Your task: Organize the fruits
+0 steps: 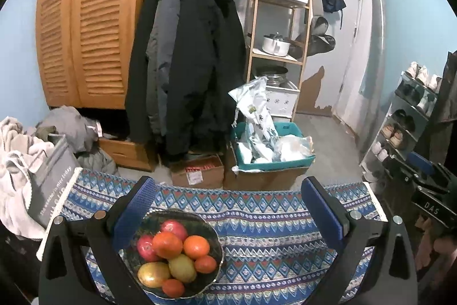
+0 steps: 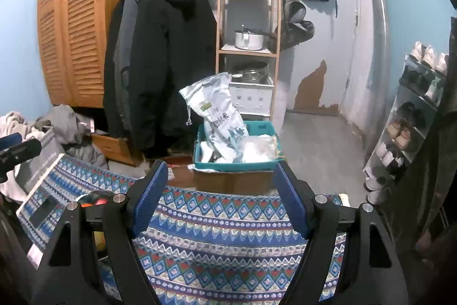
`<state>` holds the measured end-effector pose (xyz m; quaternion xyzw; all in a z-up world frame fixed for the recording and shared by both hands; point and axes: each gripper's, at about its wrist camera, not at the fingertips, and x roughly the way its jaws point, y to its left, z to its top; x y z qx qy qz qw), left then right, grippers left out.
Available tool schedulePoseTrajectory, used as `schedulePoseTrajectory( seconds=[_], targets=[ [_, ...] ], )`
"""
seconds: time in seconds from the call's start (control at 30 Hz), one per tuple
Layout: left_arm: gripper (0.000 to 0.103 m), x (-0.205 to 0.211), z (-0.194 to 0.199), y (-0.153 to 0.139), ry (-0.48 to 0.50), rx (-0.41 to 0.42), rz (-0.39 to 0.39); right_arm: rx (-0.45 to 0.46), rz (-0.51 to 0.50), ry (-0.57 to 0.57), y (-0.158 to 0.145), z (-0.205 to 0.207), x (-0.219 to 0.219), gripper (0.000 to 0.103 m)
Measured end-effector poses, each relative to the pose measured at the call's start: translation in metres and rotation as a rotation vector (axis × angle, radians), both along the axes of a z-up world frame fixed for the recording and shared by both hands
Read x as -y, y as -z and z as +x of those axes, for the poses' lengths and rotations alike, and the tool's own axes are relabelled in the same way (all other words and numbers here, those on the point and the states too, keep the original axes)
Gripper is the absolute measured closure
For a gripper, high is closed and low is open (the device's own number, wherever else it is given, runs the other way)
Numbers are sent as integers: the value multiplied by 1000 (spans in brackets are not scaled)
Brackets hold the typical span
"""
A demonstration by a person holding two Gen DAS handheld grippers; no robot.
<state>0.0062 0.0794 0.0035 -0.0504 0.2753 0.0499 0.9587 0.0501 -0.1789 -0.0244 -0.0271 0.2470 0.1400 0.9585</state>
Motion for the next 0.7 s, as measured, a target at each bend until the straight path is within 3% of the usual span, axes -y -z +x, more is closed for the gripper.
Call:
schedulePoseTrajectory(
  seconds=[0.7],
  targets=[
    [1, 3, -5, -2, 17, 23, 15, 22, 0, -6, -4, -6, -3, 28]
  ],
)
